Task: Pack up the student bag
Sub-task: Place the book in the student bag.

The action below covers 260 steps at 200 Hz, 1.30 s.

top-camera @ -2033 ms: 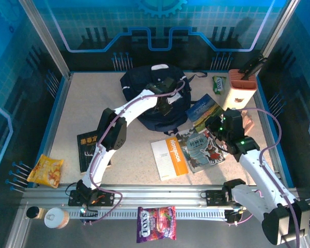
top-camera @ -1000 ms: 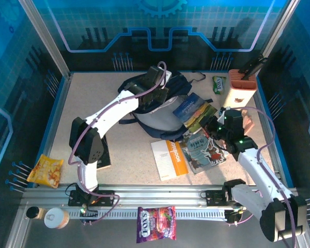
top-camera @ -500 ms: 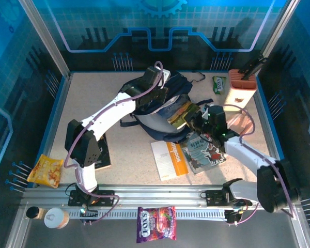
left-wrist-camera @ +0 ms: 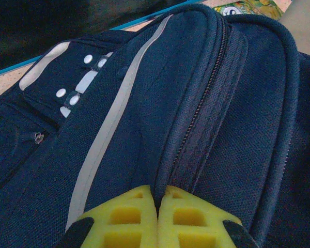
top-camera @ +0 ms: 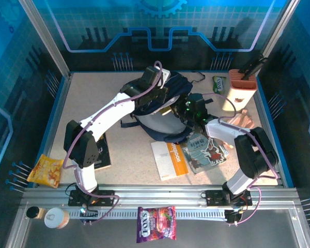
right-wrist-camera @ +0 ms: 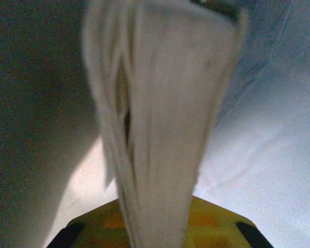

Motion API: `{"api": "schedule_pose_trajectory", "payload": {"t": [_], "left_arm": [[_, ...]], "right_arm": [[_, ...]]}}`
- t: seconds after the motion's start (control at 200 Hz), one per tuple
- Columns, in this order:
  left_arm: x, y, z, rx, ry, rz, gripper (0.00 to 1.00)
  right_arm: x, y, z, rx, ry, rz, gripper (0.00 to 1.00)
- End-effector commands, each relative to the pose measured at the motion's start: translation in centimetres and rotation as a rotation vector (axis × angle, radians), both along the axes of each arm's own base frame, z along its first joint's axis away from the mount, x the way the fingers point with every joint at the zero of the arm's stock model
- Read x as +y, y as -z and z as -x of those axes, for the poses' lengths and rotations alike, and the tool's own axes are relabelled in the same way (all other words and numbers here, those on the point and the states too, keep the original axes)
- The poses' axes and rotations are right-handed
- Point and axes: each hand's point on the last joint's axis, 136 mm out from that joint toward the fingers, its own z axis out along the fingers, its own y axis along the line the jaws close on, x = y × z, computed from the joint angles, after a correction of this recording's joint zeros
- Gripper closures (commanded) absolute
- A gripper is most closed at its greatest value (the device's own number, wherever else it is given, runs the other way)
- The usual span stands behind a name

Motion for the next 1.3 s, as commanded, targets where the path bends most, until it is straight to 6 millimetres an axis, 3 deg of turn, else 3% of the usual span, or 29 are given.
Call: {"api": "schedule_pose_trajectory", "payload": {"t": [0.0, 0.19, 0.515, 0.7, 0.94, 1.296], "left_arm": [[-0.5, -8.1, -0.2, -0.171, -0.007, 0.166, 1.00], [-0.6, -8.1, -0.2, -0.166, -0.007, 0.181, 1.00], [-1.0, -8.8, -0.2, -0.155, -0.005, 0.214, 1.00], [-0.8, -8.7, -0.6, -0.134, -0.030, 0.226, 1.00], [1.4, -7.5, -1.9, -0.083, -0.096, 0.241, 1.00], [8.0, -2.8, -4.0, -0.023, -0.263, 0.201, 1.00]], "right_arm": [[0.5, -2.1, -2.0, -0.065, 0.083, -0.023, 0.97], [1.4, 0.6, -3.1, -0.014, 0.133, 0.007, 0.97], [3.1, 2.4, -5.9, 0.020, 0.152, -0.123, 0.96], [4.3, 3.6, -6.7, 0.057, 0.130, -0.133, 0.85], [3.4, 3.2, -3.2, 0.156, 0.059, -0.158, 0.47], [0.3, -0.2, 5.2, 0.204, -0.039, -0.128, 0.32]]}}
